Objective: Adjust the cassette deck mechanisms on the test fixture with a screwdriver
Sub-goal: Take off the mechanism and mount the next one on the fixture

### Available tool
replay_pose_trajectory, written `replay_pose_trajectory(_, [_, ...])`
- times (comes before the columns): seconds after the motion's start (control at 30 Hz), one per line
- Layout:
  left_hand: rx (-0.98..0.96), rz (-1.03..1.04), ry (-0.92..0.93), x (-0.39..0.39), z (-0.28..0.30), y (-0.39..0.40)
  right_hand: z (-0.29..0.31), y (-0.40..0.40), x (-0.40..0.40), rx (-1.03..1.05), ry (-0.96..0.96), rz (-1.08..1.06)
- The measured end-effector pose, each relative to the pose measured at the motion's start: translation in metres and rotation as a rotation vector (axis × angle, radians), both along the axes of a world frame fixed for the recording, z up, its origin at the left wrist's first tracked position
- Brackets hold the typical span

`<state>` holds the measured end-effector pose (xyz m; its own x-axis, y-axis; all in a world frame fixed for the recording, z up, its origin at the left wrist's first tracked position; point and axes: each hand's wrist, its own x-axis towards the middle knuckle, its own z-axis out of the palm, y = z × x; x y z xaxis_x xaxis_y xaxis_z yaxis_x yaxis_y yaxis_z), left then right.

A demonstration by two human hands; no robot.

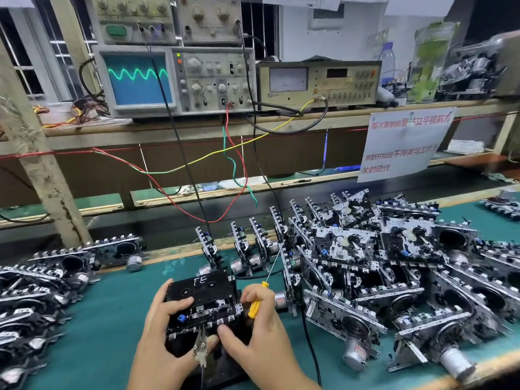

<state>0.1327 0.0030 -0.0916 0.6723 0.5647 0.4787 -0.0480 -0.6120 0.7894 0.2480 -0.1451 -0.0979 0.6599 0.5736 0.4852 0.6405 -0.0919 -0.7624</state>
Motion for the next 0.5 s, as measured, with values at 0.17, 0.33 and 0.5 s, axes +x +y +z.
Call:
replay_pose_trajectory(0.17, [0.005,0.006,0.025,-0.0006,0.0013,0.0006,0.0004,-0.0002,-0.0001,0.005,0.003,-0.004])
replay_pose_trajectory(0.33, [-0.017,-0.002,0.027,-0.0011,0.0027,-0.0012,0.0007,-0.0012,0.0005,0.022,0.008,-0.001])
replay_pose_trajectory(0.5, [-0.037,-0.004,0.017,-0.003,0.0069,-0.0024,0.0031,-0.0014,-0.0012,0.044,0.008,0.003])
